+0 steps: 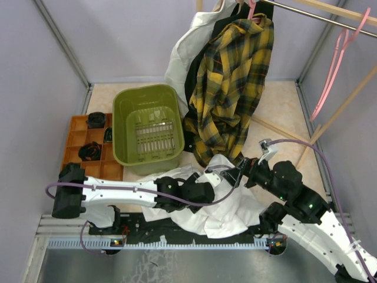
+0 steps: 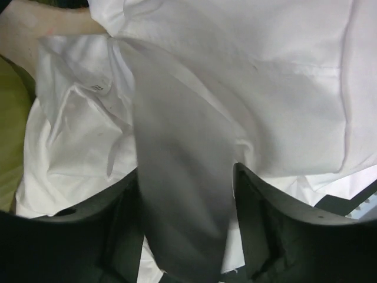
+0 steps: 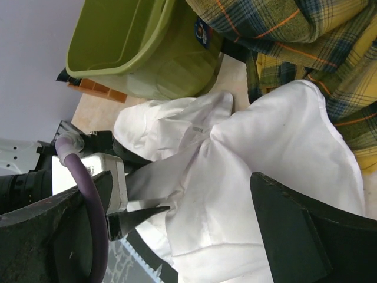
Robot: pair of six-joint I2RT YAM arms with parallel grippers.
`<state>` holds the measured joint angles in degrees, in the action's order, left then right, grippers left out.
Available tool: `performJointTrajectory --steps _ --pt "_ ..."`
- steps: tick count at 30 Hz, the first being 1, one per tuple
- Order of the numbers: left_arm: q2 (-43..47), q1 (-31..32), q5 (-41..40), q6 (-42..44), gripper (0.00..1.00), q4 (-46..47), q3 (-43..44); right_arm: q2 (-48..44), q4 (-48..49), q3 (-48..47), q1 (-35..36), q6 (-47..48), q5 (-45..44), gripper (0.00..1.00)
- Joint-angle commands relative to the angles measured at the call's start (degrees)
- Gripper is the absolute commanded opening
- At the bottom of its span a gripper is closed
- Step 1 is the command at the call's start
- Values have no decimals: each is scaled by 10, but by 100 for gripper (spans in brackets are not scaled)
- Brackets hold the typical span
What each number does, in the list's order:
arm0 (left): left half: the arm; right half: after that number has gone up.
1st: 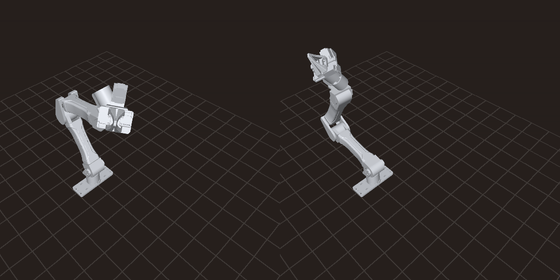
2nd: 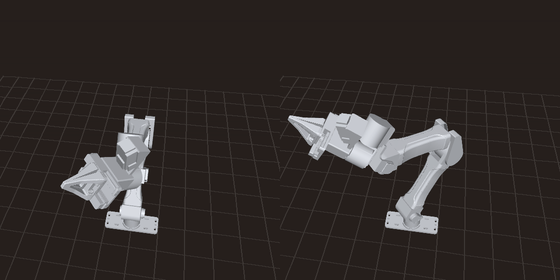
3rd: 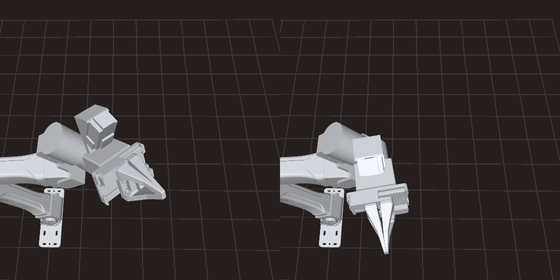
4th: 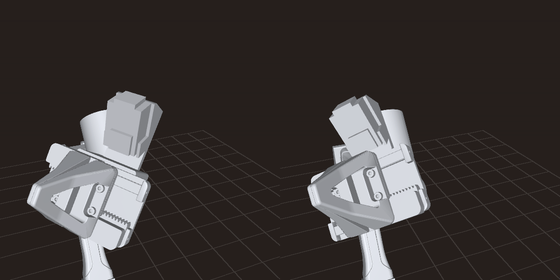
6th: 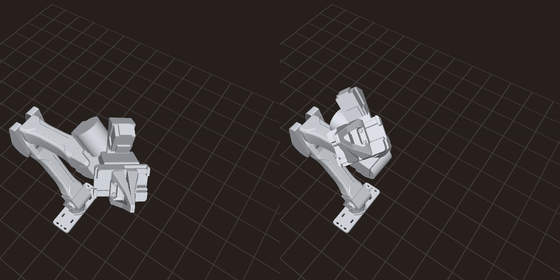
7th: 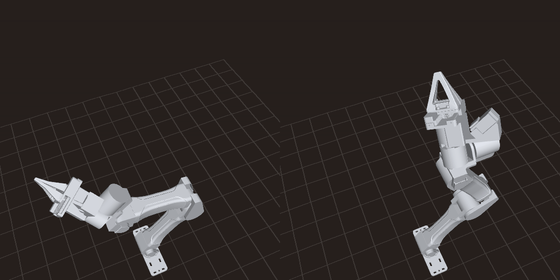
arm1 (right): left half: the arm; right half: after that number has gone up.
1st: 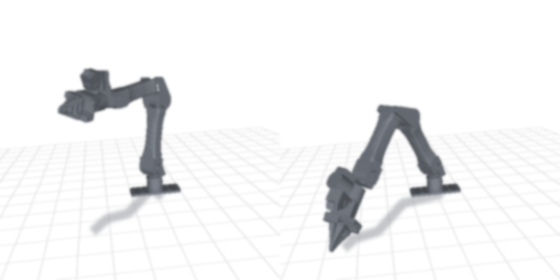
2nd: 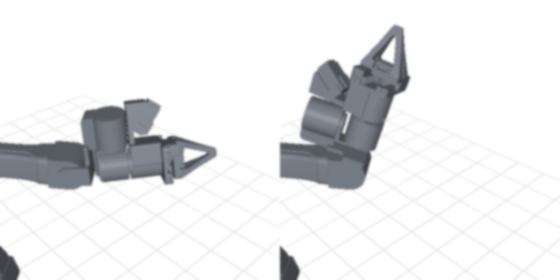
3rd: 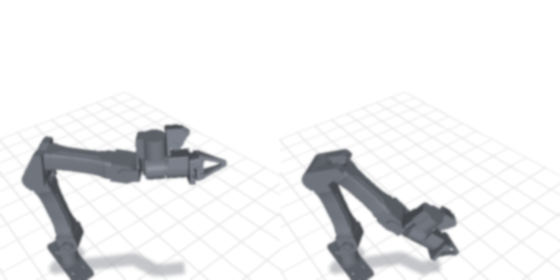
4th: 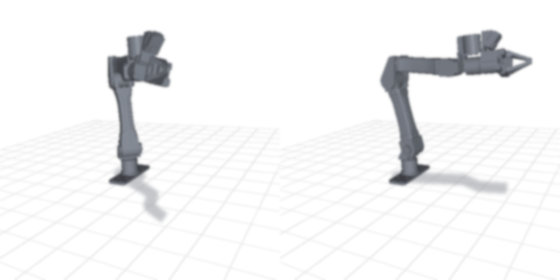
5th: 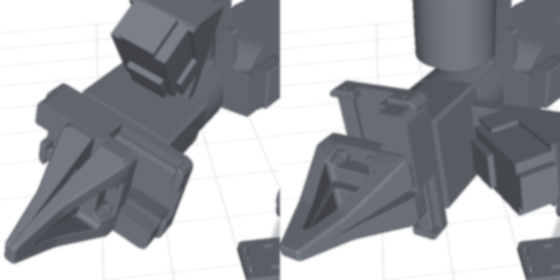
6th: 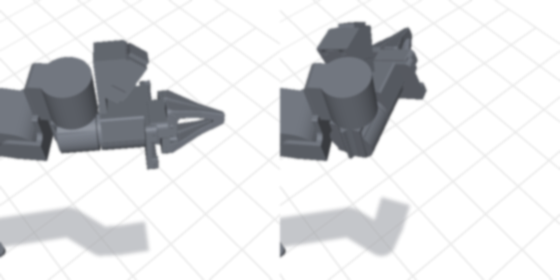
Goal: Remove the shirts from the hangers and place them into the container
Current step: Pick up the shirt from the center of the board.
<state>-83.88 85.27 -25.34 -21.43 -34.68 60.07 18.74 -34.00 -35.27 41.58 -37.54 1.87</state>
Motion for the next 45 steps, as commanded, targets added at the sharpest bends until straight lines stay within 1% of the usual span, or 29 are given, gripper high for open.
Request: performJointTrajectory --steps 1,2,4,5,6,8,13,14,17,18,21,25,31,33,34,36,37,38,39,41,45 --pt "-4 20 -39 -49 70 -14 33 2 -43 12 -10 14 -82 98" --pt "-6 20 -61 -70 75 -30 37 1 -42 13 -10 14 -83 98" --pt "-3 19 -117 -105 94 -65 47 3 -41 13 -10 15 -84 98" --pt "2 19 -135 -112 99 -70 46 4 -41 13 -10 15 -83 98" --pt "8 17 -150 -115 99 -69 38 4 -41 12 -10 16 -82 98" --pt "20 3 -157 -123 99 -73 30 5 -41 12 -10 16 -81 99" --pt "41 -50 -135 -123 99 -58 -7 7 -41 13 -10 16 -79 99" --pt "44 -64 -114 -115 99 -45 -20 6 -41 13 -10 16 -80 99" --pt "39 -107 0 -82 99 22 -66 7 -39 14 -10 16 -79 99" --pt "29 -113 18 -76 99 38 -81 7 -37 14 -10 17 -79 99" --pt "-4 -120 15 -117 99 44 -108 10 -39 13 -10 20 -76 99" --pt "-56 -131 48 -146 99 70 -133 10 -36 15 -10 20 -73 99" --pt "-148 -125 137 -135 99 110 -130 12 -37 14 -10 20 -71 99" --pt "-172 -107 139 -122 83 116 -123 11 -38 14 -10 21 -70 99" --pt "-185 -94 128 -122 71 110 -117 11 -37 13 -10 21 -70 99" --pt "-197 -67 92 -132 39 87 -97 9 -37 13 -9 21 -72 99" --pt "-198 -53 77 -138 15 73 -84 7 -37 14 -10 21 -73 99" --pt "-195 -42 61 -143 2 57 -71 5 -37 14 -10 21 -74 99" --pt "-188 -32 42 -149 0 41 -58 4 -37 15 -10 21 -75 99" --pt "-160 -17 0 -156 0 10 -32 2 -37 15 -10 21 -77 99" --pt "-64 2 -117 -167 0 -67 34 -1 -36 15 -10 21 -82 99"
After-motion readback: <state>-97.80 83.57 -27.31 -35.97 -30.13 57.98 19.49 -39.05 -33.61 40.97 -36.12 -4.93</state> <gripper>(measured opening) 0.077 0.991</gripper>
